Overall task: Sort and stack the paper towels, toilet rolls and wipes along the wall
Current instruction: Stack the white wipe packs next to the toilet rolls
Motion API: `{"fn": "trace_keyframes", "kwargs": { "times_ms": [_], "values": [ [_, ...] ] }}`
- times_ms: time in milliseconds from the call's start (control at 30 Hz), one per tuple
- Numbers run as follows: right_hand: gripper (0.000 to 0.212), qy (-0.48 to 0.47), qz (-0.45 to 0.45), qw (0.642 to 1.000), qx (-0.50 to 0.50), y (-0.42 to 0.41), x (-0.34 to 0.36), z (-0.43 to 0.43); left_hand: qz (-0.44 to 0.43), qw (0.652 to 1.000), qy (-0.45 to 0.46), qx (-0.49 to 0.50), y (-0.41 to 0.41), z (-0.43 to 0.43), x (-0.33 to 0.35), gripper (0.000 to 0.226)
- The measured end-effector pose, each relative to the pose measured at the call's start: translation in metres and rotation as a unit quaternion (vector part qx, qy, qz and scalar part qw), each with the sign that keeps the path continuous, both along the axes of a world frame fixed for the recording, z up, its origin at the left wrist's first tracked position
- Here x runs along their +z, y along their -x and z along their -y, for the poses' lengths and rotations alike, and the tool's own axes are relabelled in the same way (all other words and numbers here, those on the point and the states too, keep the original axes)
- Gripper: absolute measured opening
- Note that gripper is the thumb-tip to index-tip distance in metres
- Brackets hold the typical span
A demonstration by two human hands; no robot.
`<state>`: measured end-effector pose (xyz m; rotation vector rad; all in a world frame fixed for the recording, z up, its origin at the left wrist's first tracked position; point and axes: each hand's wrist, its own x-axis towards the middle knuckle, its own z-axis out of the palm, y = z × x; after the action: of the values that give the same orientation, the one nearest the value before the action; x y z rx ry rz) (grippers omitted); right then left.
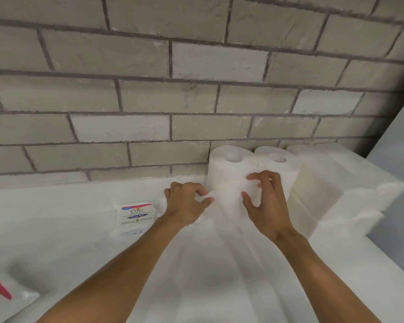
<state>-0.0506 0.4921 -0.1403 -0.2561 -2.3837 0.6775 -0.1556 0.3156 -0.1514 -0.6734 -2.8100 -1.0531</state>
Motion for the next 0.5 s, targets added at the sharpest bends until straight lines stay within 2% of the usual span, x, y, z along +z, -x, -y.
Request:
{"fn": "trace_keyframes", "kwargs": {
  "times_ms": [133,267,500],
  "values": [
    [0.05,0.013,-0.012,1.0,0.024,0.001,0.009,-0.008,-0.023,0.999,-0.026,-0.021,0.004,0.012,0.022,0.016],
    [0.053,0.003,-0.003,0.999,0.038,0.003,0.021,-0.013,-0.069,0.997,0.004,-0.022,0.012,0.026,0.041,0.019],
    [0.058,-0.145,0.065,0.984,0.076,0.015,0.04,-0.018,-0.159,0.982,0.098,0.001,0.028,0.032,0.059,0.022]
  ]
}}
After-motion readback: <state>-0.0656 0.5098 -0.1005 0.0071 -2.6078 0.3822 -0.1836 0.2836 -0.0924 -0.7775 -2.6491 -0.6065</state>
